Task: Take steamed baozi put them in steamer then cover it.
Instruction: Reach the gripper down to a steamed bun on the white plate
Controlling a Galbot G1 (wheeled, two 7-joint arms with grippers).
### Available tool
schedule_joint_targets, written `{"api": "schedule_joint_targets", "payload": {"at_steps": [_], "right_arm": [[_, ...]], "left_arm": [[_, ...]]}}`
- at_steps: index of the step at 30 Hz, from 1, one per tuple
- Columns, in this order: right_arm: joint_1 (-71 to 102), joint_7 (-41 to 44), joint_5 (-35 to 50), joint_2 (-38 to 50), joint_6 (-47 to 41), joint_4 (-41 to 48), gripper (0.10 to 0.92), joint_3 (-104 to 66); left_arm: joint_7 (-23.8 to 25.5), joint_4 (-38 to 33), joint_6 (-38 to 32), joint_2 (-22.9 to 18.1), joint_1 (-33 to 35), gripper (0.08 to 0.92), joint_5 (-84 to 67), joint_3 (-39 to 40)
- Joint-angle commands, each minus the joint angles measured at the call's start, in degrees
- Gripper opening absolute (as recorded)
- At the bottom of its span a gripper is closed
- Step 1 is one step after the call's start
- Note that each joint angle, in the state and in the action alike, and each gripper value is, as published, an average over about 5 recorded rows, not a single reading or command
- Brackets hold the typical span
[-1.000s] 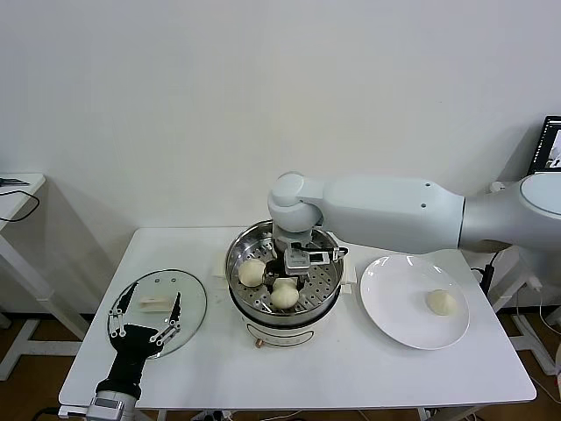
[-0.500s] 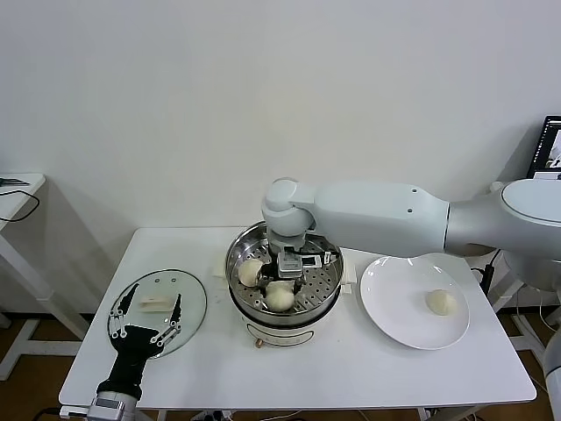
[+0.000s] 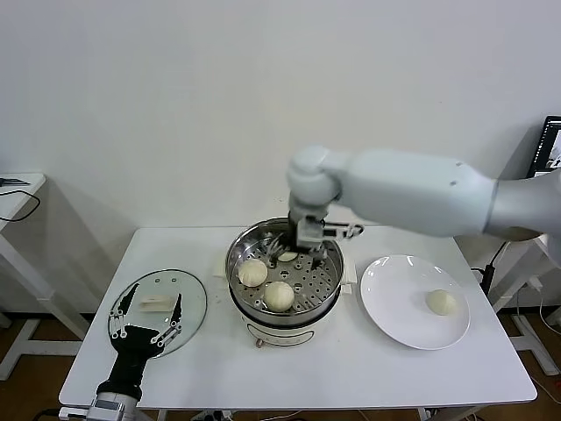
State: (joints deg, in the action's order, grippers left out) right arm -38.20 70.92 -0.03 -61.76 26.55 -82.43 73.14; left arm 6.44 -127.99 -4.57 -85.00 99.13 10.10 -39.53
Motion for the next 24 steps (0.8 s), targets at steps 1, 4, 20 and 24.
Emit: {"api": "schedule_joint_targets", "payload": {"at_steps": [1, 4, 20, 24], "right_arm": [[-4.7, 5.3, 9.1, 12.9, -15.4, 0.2, 0.823, -1.3], [-2.9, 6.7, 10.6, 17.1, -24.2, 1.7, 0.823, -2.6], [20.6, 7.9, -0.4, 30.1, -37.1, 9.7, 0.823, -18.4], [27.6, 7.8, -4.2, 30.6, -35.9, 12.6, 0.823, -24.9]], "left_arm": [[0.0, -0.6, -0.1, 0.2, 0.5, 0.823, 0.1, -0.1], [0.0, -0.7, -0.2, 0.3, 0.9, 0.823, 0.1, -0.1], [-0.2, -1.4, 0.1, 0.2, 1.2, 0.823, 0.2, 0.8], [-0.2, -1.3, 0.3, 0.3, 1.2, 0.823, 0.3, 0.9]]}}
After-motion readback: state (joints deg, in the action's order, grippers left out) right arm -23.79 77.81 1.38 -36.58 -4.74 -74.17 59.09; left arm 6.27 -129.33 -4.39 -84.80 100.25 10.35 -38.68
